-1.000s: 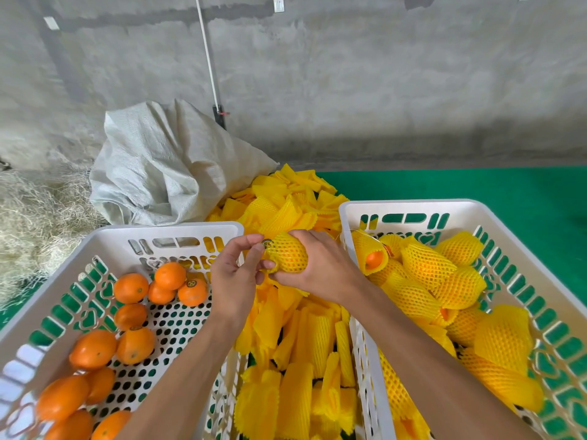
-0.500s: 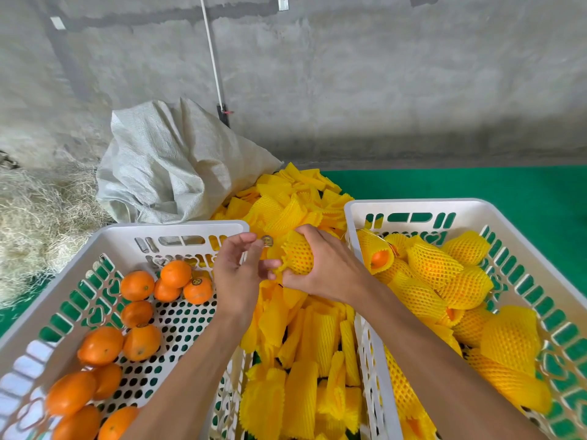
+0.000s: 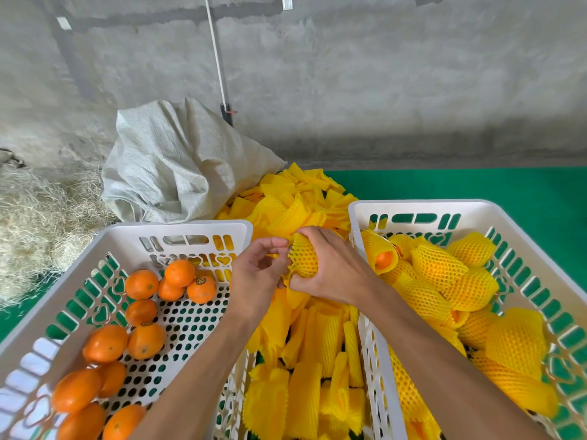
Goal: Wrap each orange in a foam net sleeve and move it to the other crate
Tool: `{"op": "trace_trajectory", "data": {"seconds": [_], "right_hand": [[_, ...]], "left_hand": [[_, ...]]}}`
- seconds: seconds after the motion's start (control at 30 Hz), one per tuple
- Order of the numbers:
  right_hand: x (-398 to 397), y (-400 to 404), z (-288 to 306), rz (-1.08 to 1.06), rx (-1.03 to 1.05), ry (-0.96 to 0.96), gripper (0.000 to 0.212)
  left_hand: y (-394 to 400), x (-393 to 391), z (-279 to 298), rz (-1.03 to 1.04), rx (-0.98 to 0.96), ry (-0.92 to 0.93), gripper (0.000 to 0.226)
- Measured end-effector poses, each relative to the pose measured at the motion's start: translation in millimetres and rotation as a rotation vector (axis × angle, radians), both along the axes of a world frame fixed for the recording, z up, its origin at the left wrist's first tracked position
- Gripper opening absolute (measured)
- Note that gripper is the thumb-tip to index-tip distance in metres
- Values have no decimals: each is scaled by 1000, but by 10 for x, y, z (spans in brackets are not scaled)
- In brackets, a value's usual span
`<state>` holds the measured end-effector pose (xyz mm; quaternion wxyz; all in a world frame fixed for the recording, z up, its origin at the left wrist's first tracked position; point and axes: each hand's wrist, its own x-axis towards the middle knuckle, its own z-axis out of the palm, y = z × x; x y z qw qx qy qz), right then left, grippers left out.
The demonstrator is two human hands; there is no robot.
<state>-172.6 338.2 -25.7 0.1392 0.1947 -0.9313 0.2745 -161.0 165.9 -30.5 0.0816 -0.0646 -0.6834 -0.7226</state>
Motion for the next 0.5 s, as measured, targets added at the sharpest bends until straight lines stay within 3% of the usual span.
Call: {"op": "trace_trajectory", "data": {"seconds": [0.23, 0.4, 0.5], "right_hand": [[20, -18, 6, 22, 59, 53, 75], [19, -29, 30, 31, 64, 97, 72], [33, -31, 62, 57, 50, 111, 67]], "left_hand": [[-8, -6, -5, -44, 18, -78, 22], [-15, -21, -22, 7, 63, -95, 38], [-18, -24, 8, 55, 33, -214, 55]]}}
